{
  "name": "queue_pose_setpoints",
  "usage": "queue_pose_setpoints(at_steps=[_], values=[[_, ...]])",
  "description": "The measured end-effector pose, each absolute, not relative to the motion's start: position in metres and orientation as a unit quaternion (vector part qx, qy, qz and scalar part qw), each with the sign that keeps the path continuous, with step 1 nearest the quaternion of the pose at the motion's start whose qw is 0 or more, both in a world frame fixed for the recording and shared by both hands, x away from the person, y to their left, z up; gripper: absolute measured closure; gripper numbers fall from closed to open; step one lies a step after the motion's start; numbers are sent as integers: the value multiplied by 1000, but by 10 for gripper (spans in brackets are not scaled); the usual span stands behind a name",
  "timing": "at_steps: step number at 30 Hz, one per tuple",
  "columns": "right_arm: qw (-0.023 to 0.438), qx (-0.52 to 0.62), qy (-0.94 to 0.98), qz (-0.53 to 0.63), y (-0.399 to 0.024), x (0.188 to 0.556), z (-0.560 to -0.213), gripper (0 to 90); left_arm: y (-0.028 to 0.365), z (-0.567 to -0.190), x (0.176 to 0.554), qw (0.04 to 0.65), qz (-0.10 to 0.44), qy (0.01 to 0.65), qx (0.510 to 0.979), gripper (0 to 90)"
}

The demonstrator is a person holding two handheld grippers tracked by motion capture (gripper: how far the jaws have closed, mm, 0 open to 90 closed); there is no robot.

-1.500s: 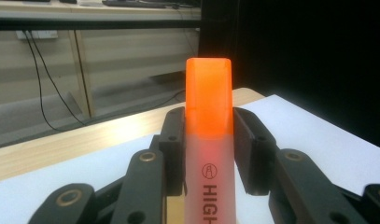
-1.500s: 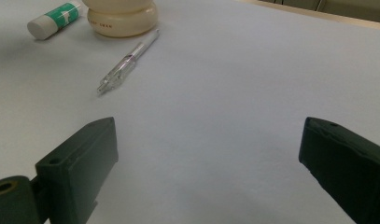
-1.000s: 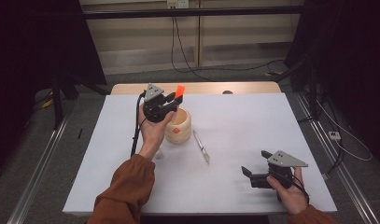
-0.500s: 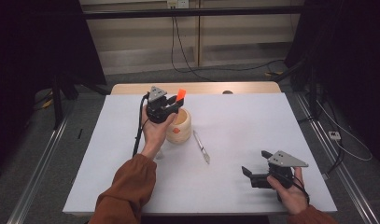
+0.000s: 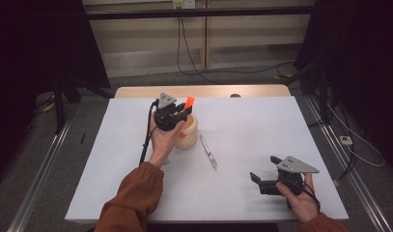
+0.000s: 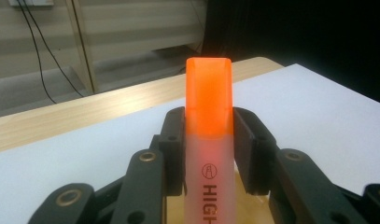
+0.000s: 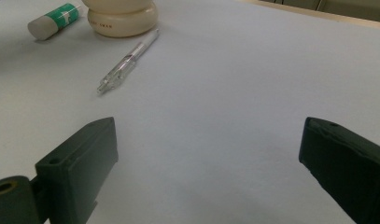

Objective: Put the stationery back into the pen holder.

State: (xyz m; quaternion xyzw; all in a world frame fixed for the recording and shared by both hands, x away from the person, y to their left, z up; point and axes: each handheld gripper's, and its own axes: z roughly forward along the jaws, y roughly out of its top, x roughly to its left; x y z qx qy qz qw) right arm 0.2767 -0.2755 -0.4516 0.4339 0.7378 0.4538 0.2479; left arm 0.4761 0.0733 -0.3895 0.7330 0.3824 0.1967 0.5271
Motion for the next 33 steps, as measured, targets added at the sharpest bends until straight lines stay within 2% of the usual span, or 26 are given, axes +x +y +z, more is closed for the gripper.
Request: queue_pose_setpoints(at_steps=[26, 31, 33], values=[[251, 436, 737, 452, -275, 277, -451, 42, 87, -399, 468, 491, 179, 387, 759, 667], [251, 436, 736, 452, -276, 277, -451, 42, 84, -397, 465, 485, 190, 380, 764, 579], [251, 436, 736, 452, -276, 277, -451, 42, 84, -395, 464, 486, 191, 381, 763, 511]])
